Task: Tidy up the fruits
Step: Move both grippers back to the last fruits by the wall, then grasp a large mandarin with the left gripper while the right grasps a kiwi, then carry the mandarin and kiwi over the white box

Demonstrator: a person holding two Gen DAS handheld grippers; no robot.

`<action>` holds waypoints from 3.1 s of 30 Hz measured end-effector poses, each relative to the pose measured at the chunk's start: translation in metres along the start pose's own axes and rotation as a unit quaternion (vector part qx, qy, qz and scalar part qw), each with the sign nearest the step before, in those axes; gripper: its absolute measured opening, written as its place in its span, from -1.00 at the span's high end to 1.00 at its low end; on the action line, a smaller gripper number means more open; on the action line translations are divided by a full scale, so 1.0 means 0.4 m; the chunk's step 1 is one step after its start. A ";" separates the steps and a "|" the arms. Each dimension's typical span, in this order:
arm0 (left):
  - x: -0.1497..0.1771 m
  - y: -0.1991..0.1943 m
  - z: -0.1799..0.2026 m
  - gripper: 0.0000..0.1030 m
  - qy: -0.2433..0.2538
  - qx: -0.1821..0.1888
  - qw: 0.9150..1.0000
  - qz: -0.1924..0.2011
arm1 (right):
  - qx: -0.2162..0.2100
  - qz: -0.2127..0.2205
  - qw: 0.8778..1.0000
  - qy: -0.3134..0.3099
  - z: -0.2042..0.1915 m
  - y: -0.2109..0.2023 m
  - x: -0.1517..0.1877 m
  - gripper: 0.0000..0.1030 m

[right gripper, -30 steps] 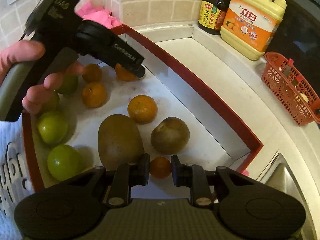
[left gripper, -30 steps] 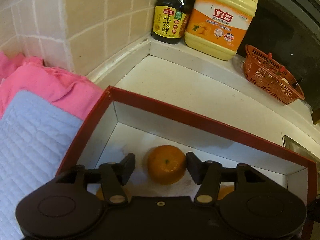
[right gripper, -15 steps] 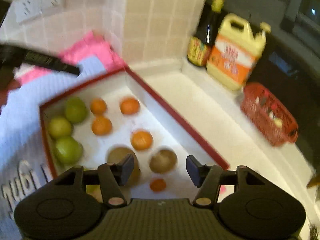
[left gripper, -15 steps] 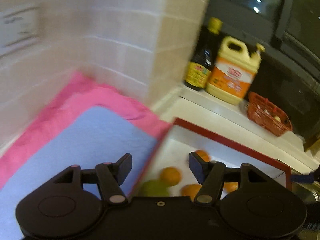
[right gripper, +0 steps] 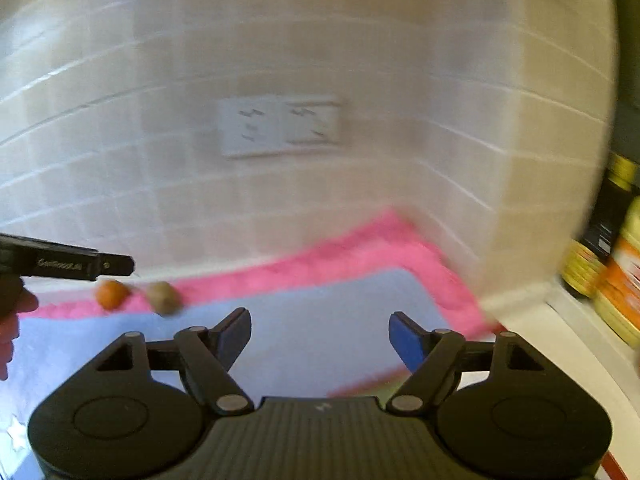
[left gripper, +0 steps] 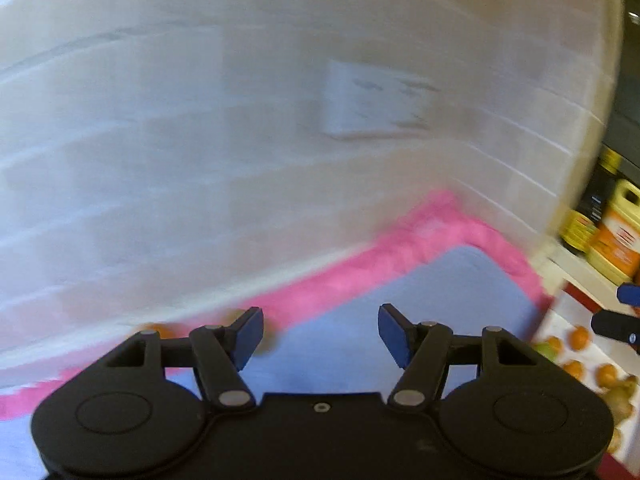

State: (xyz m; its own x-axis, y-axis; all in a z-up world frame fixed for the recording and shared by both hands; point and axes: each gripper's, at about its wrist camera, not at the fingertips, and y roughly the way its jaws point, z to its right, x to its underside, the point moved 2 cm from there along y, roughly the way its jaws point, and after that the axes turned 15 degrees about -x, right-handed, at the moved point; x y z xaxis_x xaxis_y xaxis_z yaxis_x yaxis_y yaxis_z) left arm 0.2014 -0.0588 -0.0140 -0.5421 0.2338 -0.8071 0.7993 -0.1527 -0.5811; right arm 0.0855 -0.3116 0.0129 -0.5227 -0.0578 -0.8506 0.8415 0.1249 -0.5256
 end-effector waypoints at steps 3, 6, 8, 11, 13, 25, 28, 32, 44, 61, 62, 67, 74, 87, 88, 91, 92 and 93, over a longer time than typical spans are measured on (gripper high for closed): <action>-0.006 -0.011 -0.094 -0.53 -0.017 -0.034 0.999 0.008 | -0.039 0.007 0.999 -0.018 -0.062 0.070 -0.047 -0.56; 0.010 0.008 -0.168 -0.53 -0.040 -0.065 0.997 0.001 | -0.069 0.005 0.997 -0.034 -0.122 0.155 -0.073 -0.57; 0.025 0.028 -0.206 -0.53 -0.056 -0.079 0.995 -0.008 | -0.086 -0.001 0.996 -0.039 -0.154 0.214 -0.084 -0.56; 0.044 0.070 -0.250 -0.53 -0.073 -0.101 0.992 -0.022 | -0.115 -0.010 0.992 -0.042 -0.199 0.301 -0.094 -0.56; 0.059 0.102 -0.279 -0.53 -0.082 -0.110 0.990 -0.033 | -0.127 -0.017 0.991 -0.046 -0.224 0.352 -0.096 -0.56; 0.117 0.313 -0.332 -0.53 -0.107 -0.095 0.985 -0.092 | -0.155 -0.064 0.985 -0.028 -0.278 0.602 -0.034 -0.54; 0.125 0.359 -0.332 -0.53 -0.119 -0.072 0.984 -0.108 | -0.170 -0.085 0.981 -0.040 -0.294 0.660 -0.001 -0.38; 0.135 0.416 -0.327 -0.53 -0.125 -0.066 0.982 -0.122 | -0.167 -0.099 0.979 -0.063 -0.311 0.721 0.034 -0.37; 0.165 0.501 -0.319 -0.38 -0.150 -0.044 0.978 -0.141 | -0.175 -0.116 0.977 -0.041 -0.291 0.829 0.064 -0.28; 0.147 0.434 -0.275 -0.32 -0.117 -0.056 0.985 -0.110 | -0.187 -0.122 0.975 -0.015 -0.255 0.770 0.059 -0.06; 0.145 0.418 -0.270 -0.32 -0.115 -0.054 0.986 -0.108 | -0.182 -0.118 0.976 -0.017 -0.251 0.747 0.056 -0.06; 0.120 0.315 -0.215 -0.31 -0.093 -0.039 0.991 -0.089 | -0.157 -0.091 0.983 0.014 -0.204 0.603 0.039 -0.06; 0.030 0.169 -0.068 -0.32 -0.060 0.019 0.997 -0.034 | -0.115 -0.022 0.992 0.055 -0.100 0.337 0.022 -0.06; -0.087 -0.002 0.385 -0.32 0.050 0.153 0.986 0.042 | 0.032 0.070 0.989 0.130 0.174 -0.101 0.120 -0.06; -0.086 -0.009 0.427 -0.32 0.060 0.167 0.983 0.043 | 0.047 0.071 0.987 0.137 0.203 -0.131 0.129 -0.06; -0.065 -0.029 0.513 -0.32 0.079 0.202 0.976 0.035 | 0.082 0.068 0.981 0.163 0.285 -0.181 0.157 -0.06; -0.058 -0.031 0.552 -0.32 0.084 0.214 0.973 0.029 | 0.087 0.064 0.979 0.173 0.313 -0.196 0.168 -0.06; -0.051 -0.030 0.574 -0.32 0.090 0.221 0.971 0.025 | 0.090 0.057 0.978 0.180 0.343 -0.205 0.182 -0.06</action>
State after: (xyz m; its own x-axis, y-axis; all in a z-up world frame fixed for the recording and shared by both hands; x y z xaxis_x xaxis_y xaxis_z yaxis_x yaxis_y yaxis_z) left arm 0.1434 -0.2822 -0.0146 -0.4192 0.3734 -0.8276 0.6129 -0.5561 -0.5614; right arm -0.0029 -0.4619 -0.0080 -0.4102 0.3034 -0.8600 0.8911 -0.0674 -0.4488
